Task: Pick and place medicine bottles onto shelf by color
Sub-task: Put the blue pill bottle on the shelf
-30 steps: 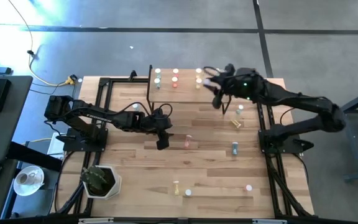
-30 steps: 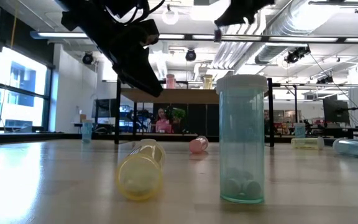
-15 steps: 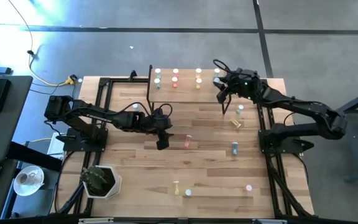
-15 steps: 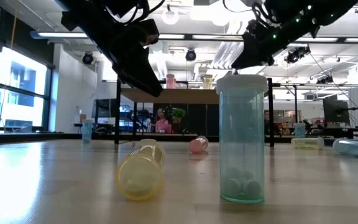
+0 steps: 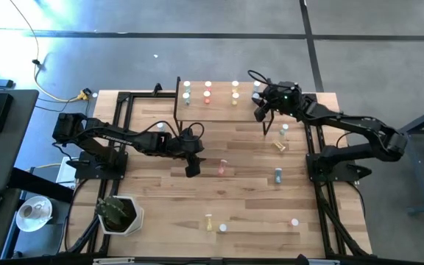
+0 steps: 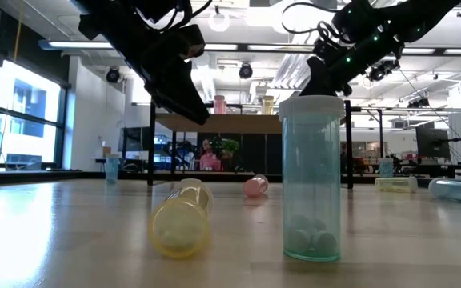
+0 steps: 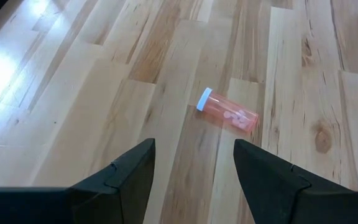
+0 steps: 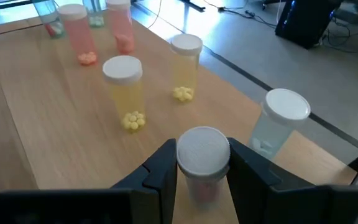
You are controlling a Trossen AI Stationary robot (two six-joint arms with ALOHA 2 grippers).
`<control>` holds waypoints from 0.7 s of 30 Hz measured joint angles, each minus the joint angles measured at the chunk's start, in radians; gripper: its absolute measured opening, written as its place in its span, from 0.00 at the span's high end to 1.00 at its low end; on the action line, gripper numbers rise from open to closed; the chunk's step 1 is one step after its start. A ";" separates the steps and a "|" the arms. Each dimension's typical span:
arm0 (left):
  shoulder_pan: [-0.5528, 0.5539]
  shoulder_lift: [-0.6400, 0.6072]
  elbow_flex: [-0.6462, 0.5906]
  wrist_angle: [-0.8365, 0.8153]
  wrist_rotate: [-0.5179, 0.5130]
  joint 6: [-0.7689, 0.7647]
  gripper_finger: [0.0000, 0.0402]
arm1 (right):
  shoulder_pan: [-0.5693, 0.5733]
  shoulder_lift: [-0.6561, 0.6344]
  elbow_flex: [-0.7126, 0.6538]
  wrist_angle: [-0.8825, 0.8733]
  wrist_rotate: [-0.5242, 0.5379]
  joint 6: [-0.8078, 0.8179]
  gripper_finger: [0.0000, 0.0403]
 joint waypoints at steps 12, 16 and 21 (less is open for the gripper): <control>0.000 0.000 0.000 0.000 0.000 0.000 0.48 | 0.000 0.000 0.000 -0.017 -0.002 0.025 0.74; 0.000 0.000 0.000 0.000 0.000 0.000 0.48 | 0.000 0.000 0.001 -0.019 -0.002 0.025 0.74; 0.000 0.000 0.000 0.000 0.000 0.000 0.48 | 0.000 0.000 0.001 -0.019 -0.002 0.024 0.74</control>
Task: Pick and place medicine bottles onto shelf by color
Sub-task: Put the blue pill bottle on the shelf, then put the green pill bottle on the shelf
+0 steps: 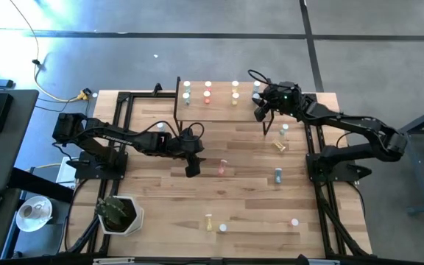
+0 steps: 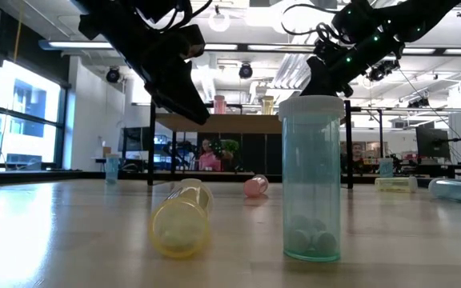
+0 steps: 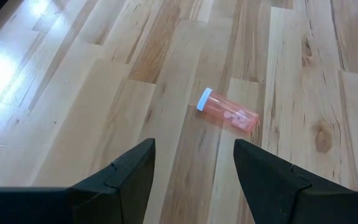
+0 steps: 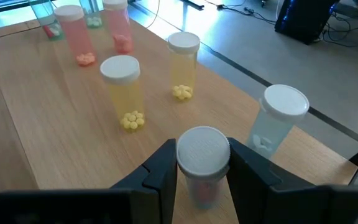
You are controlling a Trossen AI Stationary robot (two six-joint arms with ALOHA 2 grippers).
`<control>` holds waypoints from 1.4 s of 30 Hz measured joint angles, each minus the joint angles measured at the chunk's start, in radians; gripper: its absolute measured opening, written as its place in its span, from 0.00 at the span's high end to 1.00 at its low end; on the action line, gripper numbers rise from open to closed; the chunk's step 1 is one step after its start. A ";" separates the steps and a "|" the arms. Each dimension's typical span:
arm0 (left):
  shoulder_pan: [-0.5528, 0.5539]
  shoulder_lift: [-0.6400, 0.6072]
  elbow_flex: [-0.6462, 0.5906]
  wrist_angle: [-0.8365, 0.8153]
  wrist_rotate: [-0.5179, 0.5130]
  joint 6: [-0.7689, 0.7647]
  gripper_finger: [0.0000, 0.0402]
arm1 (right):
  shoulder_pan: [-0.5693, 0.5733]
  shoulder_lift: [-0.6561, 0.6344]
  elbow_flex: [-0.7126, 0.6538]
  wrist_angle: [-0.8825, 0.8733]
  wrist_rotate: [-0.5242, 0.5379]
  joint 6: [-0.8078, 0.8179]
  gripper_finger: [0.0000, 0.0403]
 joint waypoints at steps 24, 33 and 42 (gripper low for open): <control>0.000 0.000 0.000 -0.003 0.000 0.000 0.48 | 0.000 0.002 -0.001 0.013 -0.001 -0.008 0.60; 0.000 0.000 0.000 -0.022 0.000 0.000 0.48 | 0.000 -0.033 -0.001 0.018 -0.001 -0.027 0.60; 0.000 -0.050 0.014 -0.170 -0.003 0.000 0.48 | 0.006 -0.119 0.000 -0.014 -0.001 -0.027 0.60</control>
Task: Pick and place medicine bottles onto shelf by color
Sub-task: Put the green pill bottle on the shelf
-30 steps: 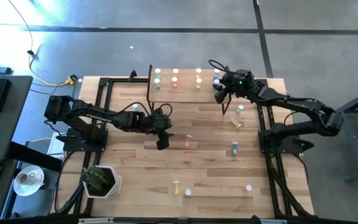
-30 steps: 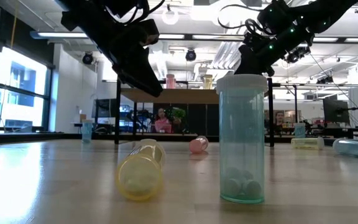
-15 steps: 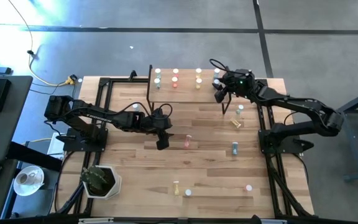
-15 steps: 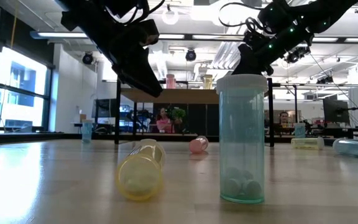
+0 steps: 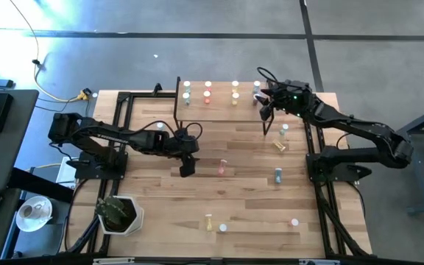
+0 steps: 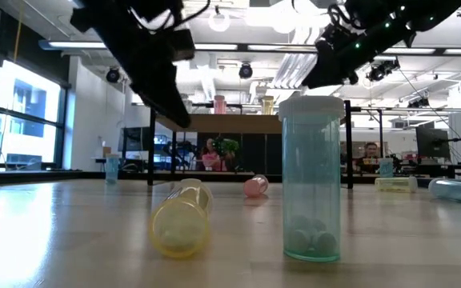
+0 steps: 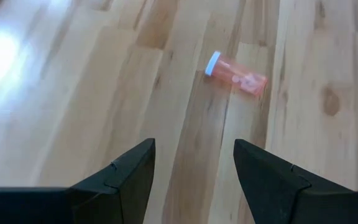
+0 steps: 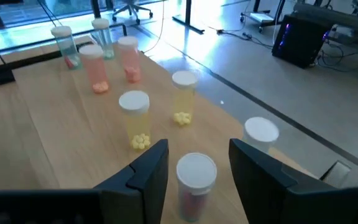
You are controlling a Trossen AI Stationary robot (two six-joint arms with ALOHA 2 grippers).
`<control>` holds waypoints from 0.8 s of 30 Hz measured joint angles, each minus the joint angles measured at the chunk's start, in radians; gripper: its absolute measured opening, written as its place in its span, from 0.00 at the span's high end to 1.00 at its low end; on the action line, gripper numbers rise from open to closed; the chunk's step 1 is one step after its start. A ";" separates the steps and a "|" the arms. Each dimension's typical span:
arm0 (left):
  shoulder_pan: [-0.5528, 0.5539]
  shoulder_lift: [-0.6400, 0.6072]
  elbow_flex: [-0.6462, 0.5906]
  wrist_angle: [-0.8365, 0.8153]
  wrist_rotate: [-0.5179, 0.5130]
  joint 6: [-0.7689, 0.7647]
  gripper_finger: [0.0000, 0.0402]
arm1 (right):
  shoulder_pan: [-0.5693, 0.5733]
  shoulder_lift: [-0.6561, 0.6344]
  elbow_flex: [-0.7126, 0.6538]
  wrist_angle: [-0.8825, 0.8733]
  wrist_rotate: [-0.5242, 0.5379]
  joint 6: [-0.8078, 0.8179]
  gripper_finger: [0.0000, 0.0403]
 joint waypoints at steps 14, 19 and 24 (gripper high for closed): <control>-0.002 -0.155 0.020 -0.275 -0.007 -0.055 0.48 | 0.208 -0.146 0.001 -0.096 -0.004 0.000 0.60; -0.013 -0.191 0.014 -0.321 -0.010 -0.099 0.48 | 0.315 -0.158 0.001 -0.106 -0.003 0.027 0.60; -0.065 -0.195 -0.007 -0.324 -0.002 -0.132 0.48 | 0.426 -0.154 0.001 -0.147 -0.004 0.060 0.60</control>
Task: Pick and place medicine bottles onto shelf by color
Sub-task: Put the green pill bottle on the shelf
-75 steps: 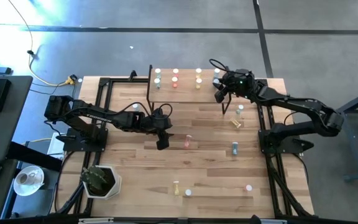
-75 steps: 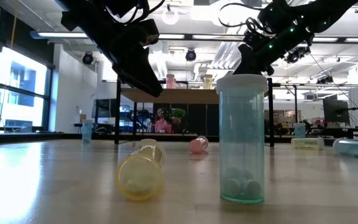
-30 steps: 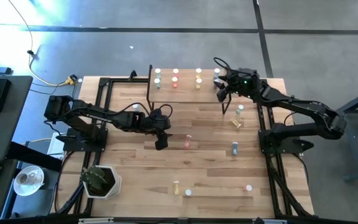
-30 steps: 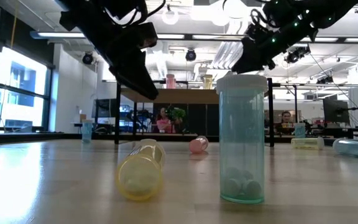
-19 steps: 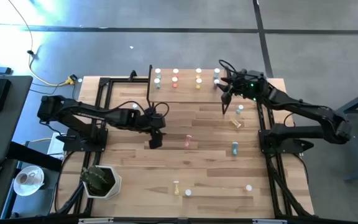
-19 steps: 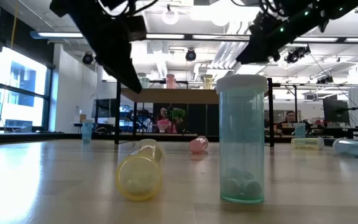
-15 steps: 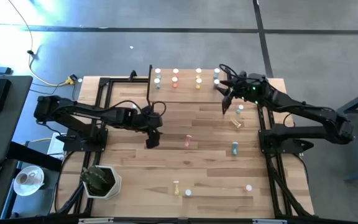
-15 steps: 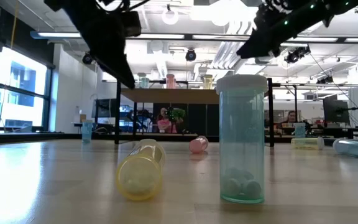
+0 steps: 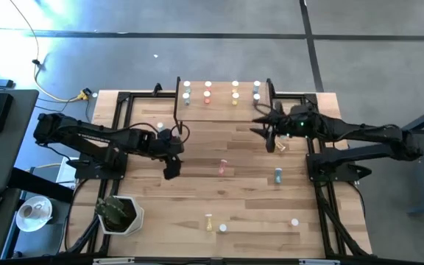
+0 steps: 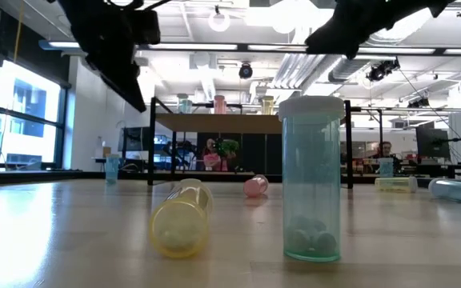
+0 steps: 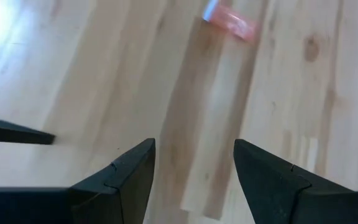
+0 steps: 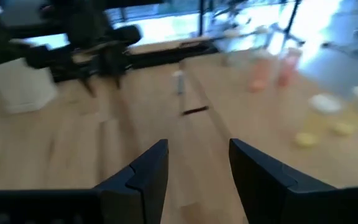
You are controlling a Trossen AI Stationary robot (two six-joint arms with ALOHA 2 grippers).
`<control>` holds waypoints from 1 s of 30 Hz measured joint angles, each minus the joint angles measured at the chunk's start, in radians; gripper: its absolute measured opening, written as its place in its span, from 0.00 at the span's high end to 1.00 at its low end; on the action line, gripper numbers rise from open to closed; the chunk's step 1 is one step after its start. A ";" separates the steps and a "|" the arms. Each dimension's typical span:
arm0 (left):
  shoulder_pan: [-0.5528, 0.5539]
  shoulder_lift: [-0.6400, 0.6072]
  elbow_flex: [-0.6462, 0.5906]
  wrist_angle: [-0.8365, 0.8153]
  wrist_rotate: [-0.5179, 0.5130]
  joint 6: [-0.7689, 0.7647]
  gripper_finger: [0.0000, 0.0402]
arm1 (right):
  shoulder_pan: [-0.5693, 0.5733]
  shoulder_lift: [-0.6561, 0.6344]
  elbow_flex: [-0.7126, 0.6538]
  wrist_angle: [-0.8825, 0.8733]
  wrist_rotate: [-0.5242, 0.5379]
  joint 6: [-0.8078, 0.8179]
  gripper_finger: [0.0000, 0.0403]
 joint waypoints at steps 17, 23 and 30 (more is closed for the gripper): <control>-0.120 0.001 -0.013 0.055 0.025 -0.044 0.48 | 0.458 0.160 0.000 0.022 0.018 0.283 0.60; -0.169 0.001 -0.013 0.054 0.027 -0.094 0.48 | 0.553 0.282 0.000 0.172 0.030 0.277 0.60; -0.229 0.001 -0.013 0.052 0.029 -0.130 0.48 | 0.606 0.400 0.000 0.366 0.031 0.275 0.60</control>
